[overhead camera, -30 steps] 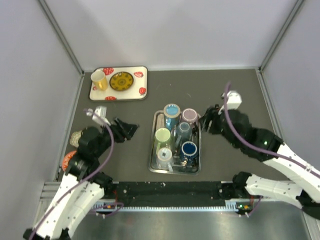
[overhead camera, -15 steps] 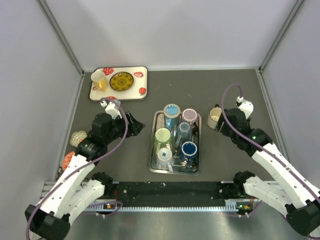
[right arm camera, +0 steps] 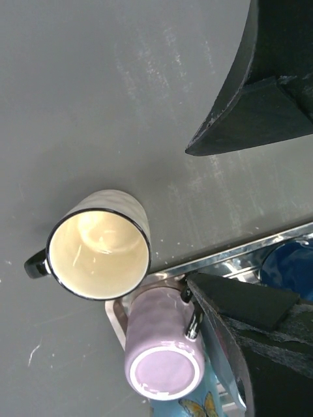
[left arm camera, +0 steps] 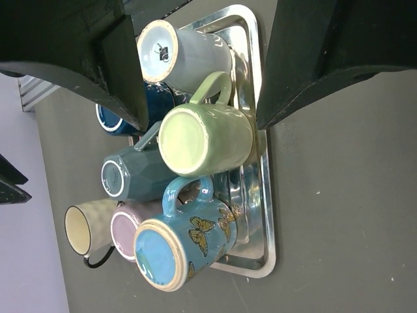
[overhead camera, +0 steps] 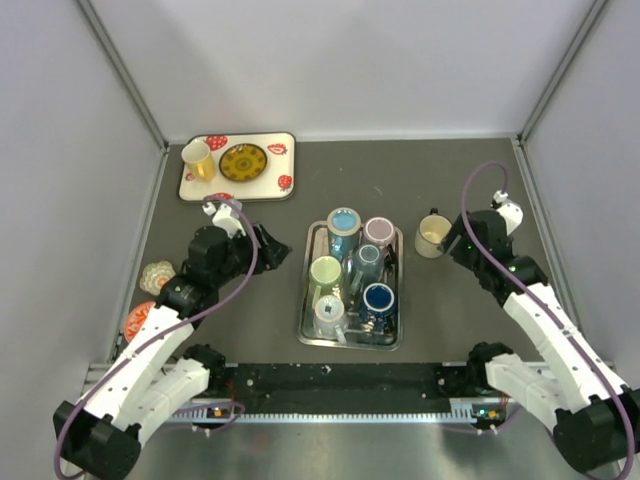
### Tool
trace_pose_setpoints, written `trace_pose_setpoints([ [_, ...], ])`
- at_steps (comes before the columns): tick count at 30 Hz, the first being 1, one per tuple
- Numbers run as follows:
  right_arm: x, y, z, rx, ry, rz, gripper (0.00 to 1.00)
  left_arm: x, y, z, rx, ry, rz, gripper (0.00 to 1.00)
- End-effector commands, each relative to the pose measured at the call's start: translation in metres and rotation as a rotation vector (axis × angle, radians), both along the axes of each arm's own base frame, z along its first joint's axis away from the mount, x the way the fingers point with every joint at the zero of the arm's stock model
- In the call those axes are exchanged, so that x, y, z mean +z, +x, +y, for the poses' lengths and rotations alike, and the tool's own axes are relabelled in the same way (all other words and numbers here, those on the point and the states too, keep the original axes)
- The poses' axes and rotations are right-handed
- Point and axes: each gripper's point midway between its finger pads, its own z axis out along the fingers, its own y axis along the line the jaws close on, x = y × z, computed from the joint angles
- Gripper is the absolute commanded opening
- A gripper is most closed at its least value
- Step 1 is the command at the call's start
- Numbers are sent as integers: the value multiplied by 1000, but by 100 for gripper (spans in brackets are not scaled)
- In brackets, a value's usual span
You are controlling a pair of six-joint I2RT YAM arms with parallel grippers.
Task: Turn the mug right side up
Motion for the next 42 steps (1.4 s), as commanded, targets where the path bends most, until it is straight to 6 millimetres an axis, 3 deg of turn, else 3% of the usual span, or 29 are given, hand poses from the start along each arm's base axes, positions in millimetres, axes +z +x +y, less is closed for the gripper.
trace_pose_setpoints([
  [1, 22, 6, 8, 21, 64, -93, 73, 9, 3, -1, 0, -24, -56, 72],
  [9, 11, -14, 12, 90, 81, -116, 71, -1, 1, 1, 5, -11, -55, 70],
  [12, 8, -17, 11, 108, 66, -118, 71, 11, -3, -3, -66, 19, -127, 65],
  [15, 7, -15, 7, 90, 46, -116, 71, 25, 1, 10, -33, 86, -204, 64],
  [19, 6, -6, 3, 36, 39, -96, 73, 31, 9, 23, 48, 121, -209, 66],
  [25, 3, 18, -11, -99, 72, -68, 70, 18, 7, 5, -7, 65, -86, 64],
  [29, 10, 37, 7, -15, 126, -81, 64, 9, 2, -4, -40, 24, -29, 63],
  [32, 11, 41, 19, 61, 107, -79, 66, 3, 0, -5, -45, 16, -21, 63],
  [42, -27, 43, 25, 62, 102, 42, 65, 2, -3, -7, -61, 1, -22, 62],
])
